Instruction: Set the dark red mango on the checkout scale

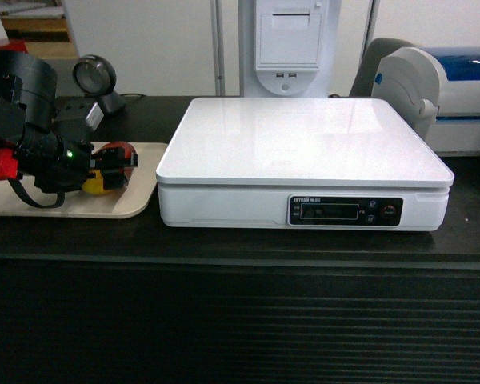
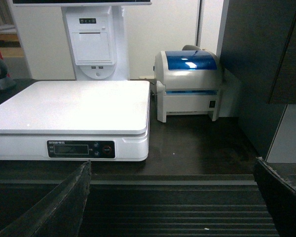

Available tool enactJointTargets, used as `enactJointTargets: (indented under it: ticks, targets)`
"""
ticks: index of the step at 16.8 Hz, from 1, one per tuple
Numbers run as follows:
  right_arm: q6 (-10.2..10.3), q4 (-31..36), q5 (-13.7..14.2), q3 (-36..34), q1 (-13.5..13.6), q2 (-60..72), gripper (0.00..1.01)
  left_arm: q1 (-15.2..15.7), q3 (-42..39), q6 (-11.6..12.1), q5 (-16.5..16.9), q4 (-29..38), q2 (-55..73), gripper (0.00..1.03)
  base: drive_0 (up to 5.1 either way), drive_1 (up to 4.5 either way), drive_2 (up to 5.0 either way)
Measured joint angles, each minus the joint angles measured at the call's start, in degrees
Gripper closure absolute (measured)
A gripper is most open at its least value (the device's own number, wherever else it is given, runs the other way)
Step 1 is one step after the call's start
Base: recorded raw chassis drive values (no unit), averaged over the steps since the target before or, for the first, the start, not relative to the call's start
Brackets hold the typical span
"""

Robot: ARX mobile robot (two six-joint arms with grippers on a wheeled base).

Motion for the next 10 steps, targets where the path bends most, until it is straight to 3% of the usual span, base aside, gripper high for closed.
enactJointTargets:
  ticks: [7, 9, 10]
  targets:
    - [0.00, 0.00, 0.00, 0.00, 0.00, 0.00, 0.03, -1.84, -5.66, 0.87, -0.70, 3.43, -5.70, 0.49, 0.0, 0.00, 0.0]
    - [0.00, 0.00, 0.00, 0.00, 0.00, 0.00, 0.03, -2.86, -9.31, 1.73, -0.68, 6.14, -11.06, 0.49, 0.0, 0.00, 0.0]
    - [0.00, 0.00, 0.02, 0.00, 0.00, 0.00, 0.03, -4.04, -15.65, 3.19, -0.61, 9.29, -17.75, 0.49, 0.0, 0.00, 0.0]
